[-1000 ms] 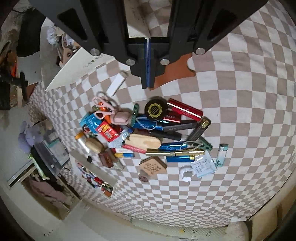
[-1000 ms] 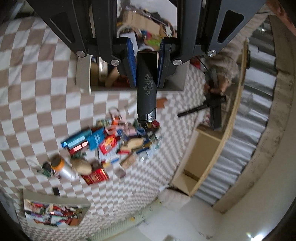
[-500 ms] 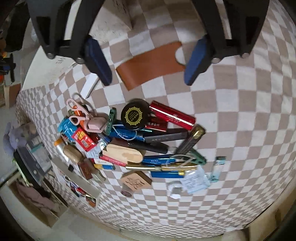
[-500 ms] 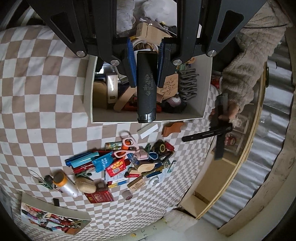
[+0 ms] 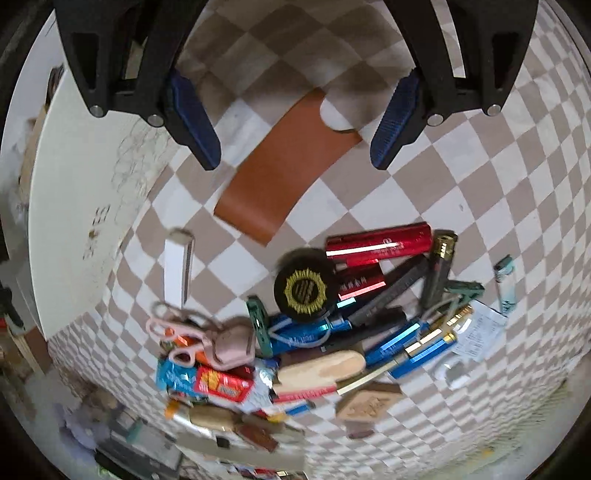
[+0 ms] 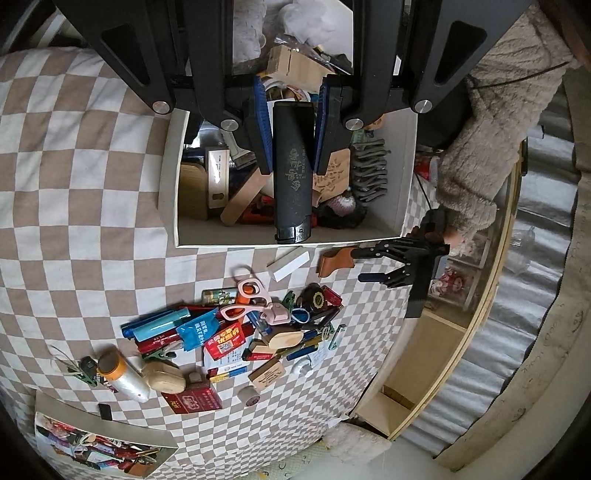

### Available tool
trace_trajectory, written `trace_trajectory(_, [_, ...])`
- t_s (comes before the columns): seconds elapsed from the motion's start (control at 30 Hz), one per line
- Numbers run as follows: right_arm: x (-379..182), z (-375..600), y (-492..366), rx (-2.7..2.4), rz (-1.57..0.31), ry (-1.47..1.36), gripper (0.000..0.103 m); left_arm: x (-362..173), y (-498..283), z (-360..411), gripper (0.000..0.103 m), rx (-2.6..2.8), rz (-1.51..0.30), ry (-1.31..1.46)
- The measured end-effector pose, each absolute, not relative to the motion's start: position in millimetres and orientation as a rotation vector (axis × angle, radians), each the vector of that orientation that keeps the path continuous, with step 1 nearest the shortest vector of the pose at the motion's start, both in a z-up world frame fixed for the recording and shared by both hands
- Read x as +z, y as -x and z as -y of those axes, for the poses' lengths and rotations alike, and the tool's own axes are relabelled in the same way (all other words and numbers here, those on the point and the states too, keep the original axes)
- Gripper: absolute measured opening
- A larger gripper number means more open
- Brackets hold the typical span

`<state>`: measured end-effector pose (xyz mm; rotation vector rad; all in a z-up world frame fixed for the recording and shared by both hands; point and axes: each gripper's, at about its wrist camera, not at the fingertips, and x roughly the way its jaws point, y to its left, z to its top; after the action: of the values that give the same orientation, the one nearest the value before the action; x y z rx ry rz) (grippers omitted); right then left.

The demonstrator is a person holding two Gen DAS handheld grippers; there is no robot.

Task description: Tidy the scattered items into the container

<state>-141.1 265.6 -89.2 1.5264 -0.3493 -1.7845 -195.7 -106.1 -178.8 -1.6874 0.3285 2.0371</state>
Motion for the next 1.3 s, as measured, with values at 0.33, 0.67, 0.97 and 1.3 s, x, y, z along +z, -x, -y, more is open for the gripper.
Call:
trace_trajectory(0.33, [-94.6, -263.5, 146.4, -1.759, 0.339, -1.562, 0.022, -199.0, 192.5, 82.1, 0.083, 1.803, -0.813, 1.725])
trace_trajectory(0.67, [-102.4, -234.8, 136.4, -1.729, 0.136, -1.61, 0.022, -226.2, 221.5, 45.7, 0.088, 1.836, -0.775, 1.638])
trace_trajectory(0.97, [-92.3, -235.0, 133.1, -1.995, -0.214, -1.572, 0.022, -222.3, 220.6, 56.7, 0.075, 1.977, -0.603, 1.597])
trace_trajectory(1.3, [-87.9, -228.0, 128.3, -2.03, -0.28, -1.535, 0.022, -214.7, 226.2, 80.8, 0.046, 2.146, -0.367, 1.62])
